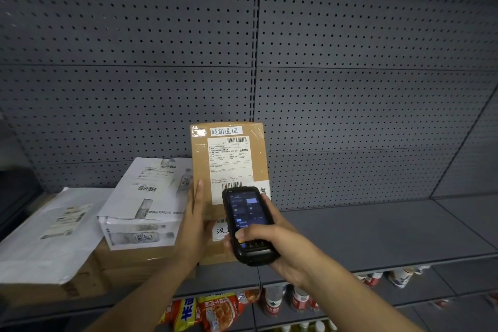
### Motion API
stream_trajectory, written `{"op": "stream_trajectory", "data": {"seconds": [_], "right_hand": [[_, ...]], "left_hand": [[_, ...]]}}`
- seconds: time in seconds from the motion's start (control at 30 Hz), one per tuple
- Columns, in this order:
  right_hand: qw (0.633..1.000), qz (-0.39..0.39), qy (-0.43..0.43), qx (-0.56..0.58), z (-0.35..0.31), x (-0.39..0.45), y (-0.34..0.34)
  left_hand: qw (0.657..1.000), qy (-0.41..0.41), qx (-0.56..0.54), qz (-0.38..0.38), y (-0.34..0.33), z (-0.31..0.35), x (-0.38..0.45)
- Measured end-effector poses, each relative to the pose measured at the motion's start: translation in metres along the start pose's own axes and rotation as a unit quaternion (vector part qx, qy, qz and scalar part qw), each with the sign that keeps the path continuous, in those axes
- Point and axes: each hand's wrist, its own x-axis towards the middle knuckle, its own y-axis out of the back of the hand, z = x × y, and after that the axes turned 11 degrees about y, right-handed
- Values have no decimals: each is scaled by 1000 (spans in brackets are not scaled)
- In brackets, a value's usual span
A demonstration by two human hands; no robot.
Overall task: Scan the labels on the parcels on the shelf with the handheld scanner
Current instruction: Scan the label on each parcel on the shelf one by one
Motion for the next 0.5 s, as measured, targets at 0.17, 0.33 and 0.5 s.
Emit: {"op": "stream_trajectory", "data": {"seconds": [0.17,0.33,0.5], "right_hand": [[1000,2,-1,-12,3,-1,3],[992,62,39,-104,12,4,15],[983,123,45,-130,22,8,42]], "left_hand": [[998,34,44,8,1,1,0],[999,35,-16,-8,-7,1,3],[999,10,-32,-38,-23,9,5]]}}
